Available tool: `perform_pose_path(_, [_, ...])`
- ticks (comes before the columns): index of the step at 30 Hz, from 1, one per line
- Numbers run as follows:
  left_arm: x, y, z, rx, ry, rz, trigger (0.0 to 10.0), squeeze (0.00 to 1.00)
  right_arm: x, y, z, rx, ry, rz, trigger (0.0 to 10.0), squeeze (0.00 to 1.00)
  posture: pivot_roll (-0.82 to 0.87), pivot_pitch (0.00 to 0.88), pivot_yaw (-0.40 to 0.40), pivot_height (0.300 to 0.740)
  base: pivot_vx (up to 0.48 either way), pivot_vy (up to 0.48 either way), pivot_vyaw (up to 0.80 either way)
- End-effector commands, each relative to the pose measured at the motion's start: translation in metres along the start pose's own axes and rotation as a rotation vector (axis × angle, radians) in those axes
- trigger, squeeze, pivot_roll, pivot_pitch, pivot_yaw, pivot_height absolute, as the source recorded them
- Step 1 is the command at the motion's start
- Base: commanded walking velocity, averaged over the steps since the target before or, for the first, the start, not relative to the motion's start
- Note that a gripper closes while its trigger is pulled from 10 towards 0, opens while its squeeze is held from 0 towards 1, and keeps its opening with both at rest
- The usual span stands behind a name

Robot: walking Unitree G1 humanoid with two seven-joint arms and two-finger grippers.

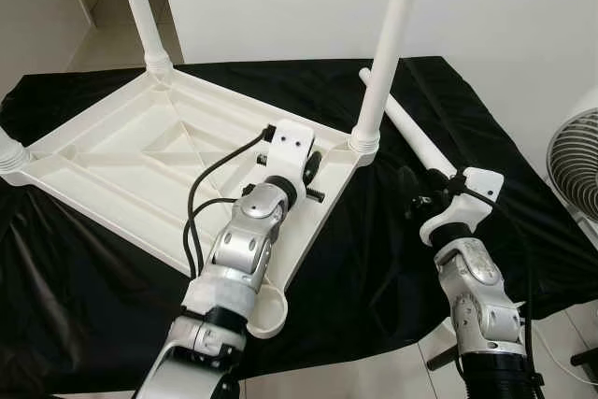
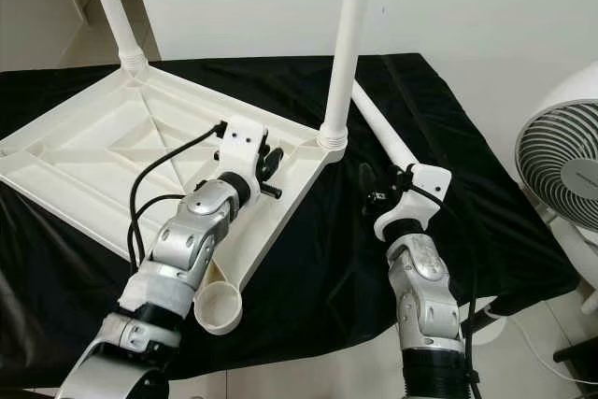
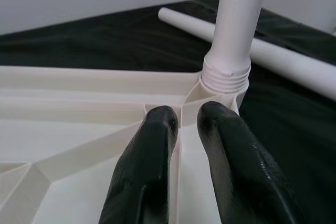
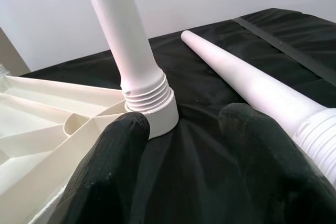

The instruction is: Building children table

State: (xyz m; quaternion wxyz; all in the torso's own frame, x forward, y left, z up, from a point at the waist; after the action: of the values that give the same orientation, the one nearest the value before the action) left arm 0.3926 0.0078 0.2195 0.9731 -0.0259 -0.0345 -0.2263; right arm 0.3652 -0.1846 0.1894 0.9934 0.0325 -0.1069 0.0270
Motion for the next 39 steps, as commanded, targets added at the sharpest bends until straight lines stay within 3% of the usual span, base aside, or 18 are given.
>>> perform_pose_path(1, [-0.006, -0.021, 0.002, -0.004, -0.002, -0.176, 10.0, 0.00, 0.001, -0.003, -0.001, -0.014, 0.000, -0.015, 10.0, 0.00, -0.02, 0.101, 0.027, 0.740, 0.000, 0.000, 0.00])
perform_pose_path(6, [-0.020, -0.019, 0.004, 0.021, -0.013, -0.212, 10.0, 0.00, 0.006, -0.014, 0.002, -0.043, -0.002, -0.064, 10.0, 0.00, -0.01, 0.099, 0.020, 0.740, 0.000, 0.000, 0.00])
perform_pose_path(10, [-0.046, 0.002, -0.012, 0.111, 0.059, -0.211, 10.0, 0.00, 0.006, -0.026, 0.004, -0.071, -0.004, -0.102, 10.0, 0.00, -0.01, 0.096, 0.017, 0.740, 0.000, 0.000, 0.00])
perform_pose_path(14, [-0.057, 0.006, -0.014, 0.120, 0.073, -0.227, 10.0, 0.00, 0.005, -0.028, 0.004, -0.073, -0.003, -0.102, 10.0, 0.00, -0.01, 0.095, 0.015, 0.740, 0.000, 0.000, 0.00])
perform_pose_path(16, [-0.075, 0.008, -0.017, 0.138, 0.092, -0.265, 10.0, 0.00, 0.001, -0.027, 0.001, -0.075, 0.007, -0.091, 10.0, 0.00, 0.00, 0.093, 0.006, 0.740, 0.000, 0.000, 0.00])
perform_pose_path(17, [-0.075, 0.008, -0.017, 0.138, 0.092, -0.265, 10.0, 0.00, 0.001, -0.027, 0.001, -0.075, 0.007, -0.091, 10.0, 0.00, 0.00, 0.093, 0.006, 0.740, 0.000, 0.000, 0.00])
perform_pose_path(18, [-0.086, 0.009, -0.020, 0.150, 0.113, -0.288, 10.0, 0.00, -0.002, -0.026, -0.001, -0.076, 0.015, -0.082, 10.0, 0.00, 0.00, 0.092, 0.004, 0.740, 0.000, 0.000, 0.00])
perform_pose_path(20, [-0.086, 0.009, -0.020, 0.150, 0.113, -0.288, 10.0, 0.00, -0.002, -0.026, -0.001, -0.076, 0.015, -0.082, 10.0, 0.00, 0.00, 0.092, 0.004, 0.740, 0.000, 0.000, 0.00])
perform_pose_path(22, [-0.106, 0.010, -0.025, 0.183, 0.151, -0.351, 10.0, 0.00, -0.005, -0.024, -0.004, -0.078, 0.024, -0.069, 10.0, 0.00, 0.01, 0.091, 0.002, 0.740, 0.000, 0.000, 0.00])
perform_pose_path(23, [-0.106, 0.010, -0.025, 0.183, 0.151, -0.351, 10.0, 0.00, -0.005, -0.024, -0.004, -0.078, 0.024, -0.069, 10.0, 0.00, 0.01, 0.091, 0.002, 0.740, 0.000, 0.000, 0.00])
perform_pose_path(24, [-0.124, 0.011, -0.032, 0.214, 0.202, -0.439, 10.0, 0.00, -0.007, -0.025, -0.006, -0.083, 0.028, -0.063, 10.0, 0.00, 0.01, 0.092, 0.001, 0.740, 0.000, 0.000, 0.00])
perform_pose_path(27, [-0.133, 0.010, -0.036, 0.224, 0.231, -0.484, 10.0, 0.00, -0.007, -0.025, -0.006, -0.085, 0.030, -0.061, 10.0, 0.00, 0.01, 0.092, 0.001, 0.740, 0.000, 0.000, 0.00])
perform_pose_path(28, [-0.143, 0.011, -0.043, 0.246, 0.280, -0.529, 10.0, 0.00, -0.008, -0.026, -0.006, -0.090, 0.033, -0.057, 10.0, 0.00, 0.01, 0.092, 0.001, 0.740, 0.000, 0.000, 0.00])
perform_pose_path(34, [-0.157, 0.031, -0.067, 0.346, 0.426, -0.544, 10.0, 0.00, -0.009, -0.028, -0.006, -0.100, 0.036, -0.049, 10.0, 0.00, 0.01, 0.084, 0.004, 0.740, 0.000, 0.000, 0.00])
perform_pose_path(35, [-0.155, 0.035, -0.070, 0.361, 0.441, -0.529, 10.0, 1.00, -0.009, -0.028, -0.006, -0.100, 0.035, -0.048, 10.0, 0.00, 0.01, 0.084, 0.004, 0.740, 0.000, 0.000, 0.00])
perform_pose_path(39, [-0.149, 0.040, -0.077, 0.462, 0.453, -0.505, 10.0, 1.00, -0.009, -0.026, -0.005, -0.096, 0.031, -0.043, 10.0, 0.00, 0.01, 0.080, 0.004, 0.740, 0.000, 0.000, 0.00])
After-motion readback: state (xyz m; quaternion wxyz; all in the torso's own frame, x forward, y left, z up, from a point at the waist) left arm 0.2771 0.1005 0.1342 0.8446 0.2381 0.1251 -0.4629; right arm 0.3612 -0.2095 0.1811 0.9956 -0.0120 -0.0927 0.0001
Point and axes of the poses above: a point about 5 cm out from each wrist's last joint towards the gripper, its own x axis pointing out of the wrist towards the gripper, its own z axis along the axis of the wrist's last joint, y = z × x, the point moved 6 cm from there along x, pointing out of the wrist towards the gripper, and after that the axes turned 5 degrees about -x, right-handed, at the moved point
